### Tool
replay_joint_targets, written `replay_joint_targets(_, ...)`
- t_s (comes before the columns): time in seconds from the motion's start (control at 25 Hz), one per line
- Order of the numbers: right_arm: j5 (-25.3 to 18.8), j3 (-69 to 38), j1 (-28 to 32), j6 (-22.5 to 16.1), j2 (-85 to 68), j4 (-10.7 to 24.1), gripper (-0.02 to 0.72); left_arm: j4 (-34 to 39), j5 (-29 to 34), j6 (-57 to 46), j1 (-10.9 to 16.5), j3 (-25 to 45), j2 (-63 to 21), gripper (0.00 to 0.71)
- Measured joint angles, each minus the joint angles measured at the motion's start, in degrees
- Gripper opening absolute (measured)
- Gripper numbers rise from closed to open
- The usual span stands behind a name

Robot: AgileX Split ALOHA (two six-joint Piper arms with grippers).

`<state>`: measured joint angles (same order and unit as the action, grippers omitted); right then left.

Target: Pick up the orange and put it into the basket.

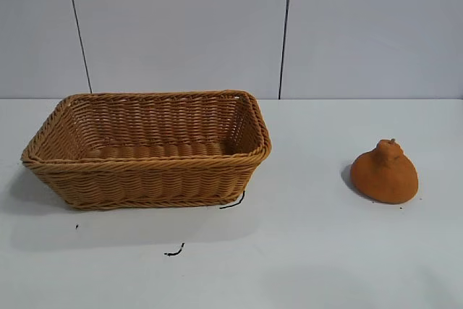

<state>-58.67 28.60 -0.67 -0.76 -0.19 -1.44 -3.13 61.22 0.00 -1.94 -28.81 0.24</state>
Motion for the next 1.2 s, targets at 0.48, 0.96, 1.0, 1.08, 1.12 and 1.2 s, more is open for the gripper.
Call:
replay_joint_targets(0.48, 0.57, 2.93, 0.00, 1.35, 5.47, 0.82, 0.676, 0.00, 0.00, 0.00, 0.00, 0.00, 0.00, 0.639)
replay_joint_targets(0.96, 1.87, 23.73, 0.00, 0.23, 53.86, 0.99, 0.676, 0.00, 0.00, 0.00, 0.00, 0.00, 0.00, 0.639)
replay_joint_targets(1.0, 2.13, 25.93, 0.00, 0.23, 58.35, 0.70, 0.676, 0.00, 0.00, 0.00, 0.00, 0.00, 0.00, 0.639)
replay_joint_targets(1.08, 2.30, 29.91, 0.00, 0.23, 66.27, -0.03, 0.676, 0.00, 0.00, 0.00, 0.00, 0.00, 0.00, 0.639)
replay_joint_targets(1.12, 2.36, 32.04, 0.00, 0.23, 70.21, -0.17, 0.676, 0.00, 0.00, 0.00, 0.00, 0.00, 0.00, 0.639)
replay_joint_targets(1.2, 2.48, 36.24, 0.00, 0.23, 76.70, -0.21, 0.676, 0.00, 0.00, 0.00, 0.00, 0.00, 0.00, 0.639)
